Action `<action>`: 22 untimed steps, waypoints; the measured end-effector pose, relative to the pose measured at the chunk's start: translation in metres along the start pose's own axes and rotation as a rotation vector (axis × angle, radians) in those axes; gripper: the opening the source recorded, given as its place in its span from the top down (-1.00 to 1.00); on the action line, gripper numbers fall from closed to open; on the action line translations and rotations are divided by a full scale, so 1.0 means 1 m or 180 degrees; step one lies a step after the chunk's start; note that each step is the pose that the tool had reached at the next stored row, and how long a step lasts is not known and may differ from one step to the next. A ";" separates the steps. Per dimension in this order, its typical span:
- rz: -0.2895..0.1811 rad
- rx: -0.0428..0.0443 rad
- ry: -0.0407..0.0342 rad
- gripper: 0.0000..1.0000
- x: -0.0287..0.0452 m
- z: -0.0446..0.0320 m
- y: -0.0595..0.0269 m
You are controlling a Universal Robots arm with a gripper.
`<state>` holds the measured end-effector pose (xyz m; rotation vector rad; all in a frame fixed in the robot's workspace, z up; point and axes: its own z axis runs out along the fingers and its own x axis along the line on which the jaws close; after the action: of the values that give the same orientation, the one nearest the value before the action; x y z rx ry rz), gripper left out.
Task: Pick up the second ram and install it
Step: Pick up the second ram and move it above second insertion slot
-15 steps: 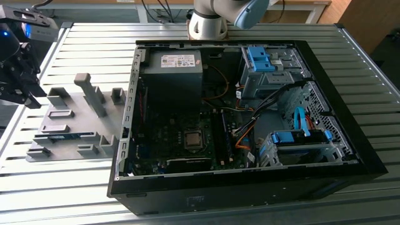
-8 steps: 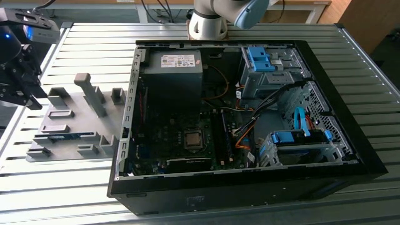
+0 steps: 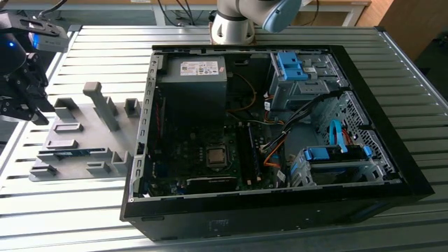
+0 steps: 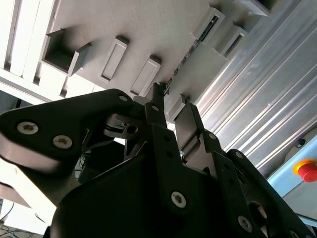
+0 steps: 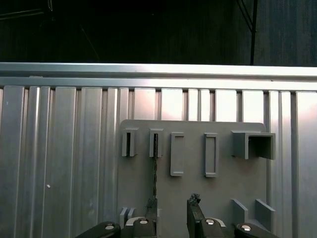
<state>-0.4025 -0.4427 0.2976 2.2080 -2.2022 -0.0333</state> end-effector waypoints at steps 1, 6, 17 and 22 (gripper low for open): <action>0.0000 0.0001 -0.0001 0.25 0.0000 0.0003 -0.0001; 0.0000 0.0001 -0.0001 0.25 0.0000 0.0010 -0.0001; 0.0000 0.0001 -0.0001 0.25 0.0011 0.0081 -0.0003; 0.0000 0.0001 0.0000 0.25 0.0021 0.0125 -0.0004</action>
<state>-0.4025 -0.4448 0.2851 2.2083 -2.2023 -0.0333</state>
